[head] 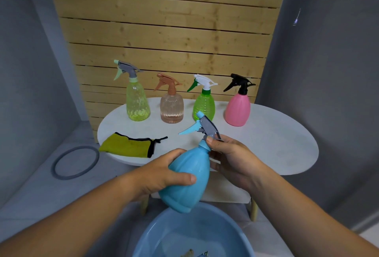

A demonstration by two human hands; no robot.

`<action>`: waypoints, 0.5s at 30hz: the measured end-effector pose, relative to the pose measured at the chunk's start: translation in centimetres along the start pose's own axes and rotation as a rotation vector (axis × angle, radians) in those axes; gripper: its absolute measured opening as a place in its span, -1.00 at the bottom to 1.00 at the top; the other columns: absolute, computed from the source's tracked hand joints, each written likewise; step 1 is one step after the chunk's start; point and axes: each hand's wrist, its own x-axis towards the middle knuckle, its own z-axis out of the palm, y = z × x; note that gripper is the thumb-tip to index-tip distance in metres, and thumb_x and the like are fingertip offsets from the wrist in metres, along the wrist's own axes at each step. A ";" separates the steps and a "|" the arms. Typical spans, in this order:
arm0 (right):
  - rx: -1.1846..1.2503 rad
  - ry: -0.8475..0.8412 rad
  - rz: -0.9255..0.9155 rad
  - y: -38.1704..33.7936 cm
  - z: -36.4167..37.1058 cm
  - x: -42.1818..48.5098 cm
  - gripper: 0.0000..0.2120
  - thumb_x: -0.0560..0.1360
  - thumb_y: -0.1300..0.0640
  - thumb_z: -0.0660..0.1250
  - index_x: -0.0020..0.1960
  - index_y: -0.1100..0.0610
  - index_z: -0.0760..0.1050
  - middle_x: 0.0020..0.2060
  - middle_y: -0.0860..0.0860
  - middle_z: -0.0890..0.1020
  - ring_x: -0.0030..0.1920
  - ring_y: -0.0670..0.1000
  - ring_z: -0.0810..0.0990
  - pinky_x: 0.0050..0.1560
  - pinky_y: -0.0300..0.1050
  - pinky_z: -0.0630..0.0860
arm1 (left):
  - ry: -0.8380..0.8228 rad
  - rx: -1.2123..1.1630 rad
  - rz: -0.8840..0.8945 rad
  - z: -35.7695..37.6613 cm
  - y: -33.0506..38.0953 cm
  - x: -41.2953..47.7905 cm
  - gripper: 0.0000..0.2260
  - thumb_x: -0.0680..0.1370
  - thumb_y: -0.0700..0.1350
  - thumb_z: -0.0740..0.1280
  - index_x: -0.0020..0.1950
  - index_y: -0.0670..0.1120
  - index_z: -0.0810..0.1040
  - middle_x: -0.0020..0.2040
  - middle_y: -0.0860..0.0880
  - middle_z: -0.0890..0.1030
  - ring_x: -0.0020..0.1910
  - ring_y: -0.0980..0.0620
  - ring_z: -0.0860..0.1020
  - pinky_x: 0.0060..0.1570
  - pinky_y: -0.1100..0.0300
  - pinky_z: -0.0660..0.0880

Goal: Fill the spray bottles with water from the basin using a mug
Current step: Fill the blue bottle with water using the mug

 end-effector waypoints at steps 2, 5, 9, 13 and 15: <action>0.001 -0.012 -0.007 0.1 -0.1 0.2 -0.89 0.48 0.16 0.41 0.01 0.10 0.61 -0.19 -0.01 0.65 -0.16 -0.05 0.64 -0.01 -0.10 0.57 | -0.042 -0.069 -0.037 -0.3 -0.1 0.0 -0.36 0.23 0.04 0.59 0.30 0.05 0.57 0.12 -0.06 0.72 0.08 -0.06 0.70 0.04 0.04 0.64; -0.007 -0.031 -0.017 0.2 -0.2 0.4 -0.90 0.47 0.15 0.40 -0.02 0.11 0.62 -0.18 0.01 0.65 -0.16 -0.05 0.64 -0.03 -0.13 0.57 | -0.111 -0.173 -0.072 -0.6 -0.3 -0.1 -0.43 0.27 0.02 0.56 0.29 0.05 0.64 0.18 -0.16 0.70 0.08 -0.10 0.68 0.03 0.04 0.63; 0.013 -0.012 -0.052 0.2 -0.5 0.6 -0.91 0.52 0.21 0.36 0.01 0.14 0.61 -0.13 0.05 0.68 -0.10 -0.01 0.66 -0.06 -0.14 0.60 | -0.115 -0.280 -0.068 -1.3 -0.8 0.0 -0.38 0.28 0.03 0.51 0.35 -0.02 0.61 0.20 -0.22 0.66 0.08 -0.15 0.65 0.06 0.01 0.58; 0.020 0.010 -0.059 0.2 -0.6 0.6 -0.84 0.54 0.24 0.36 0.12 0.17 0.58 -0.11 0.07 0.68 -0.09 0.04 0.67 -0.06 -0.05 0.63 | -0.102 -0.357 -0.094 -1.0 -1.4 0.3 -0.45 0.22 0.09 0.51 0.19 -0.03 0.72 0.10 -0.20 0.71 -0.03 -0.12 0.70 0.01 0.01 0.61; 0.006 0.031 -0.050 0.3 -0.6 0.6 -0.82 0.55 0.23 0.36 0.15 0.18 0.57 -0.12 0.07 0.67 -0.09 0.05 0.66 -0.06 -0.01 0.64 | -0.043 -0.355 -0.098 -0.4 -1.7 0.4 -0.32 0.16 0.16 0.59 0.23 -0.08 0.66 0.09 -0.20 0.72 -0.04 -0.11 0.71 0.04 -0.01 0.61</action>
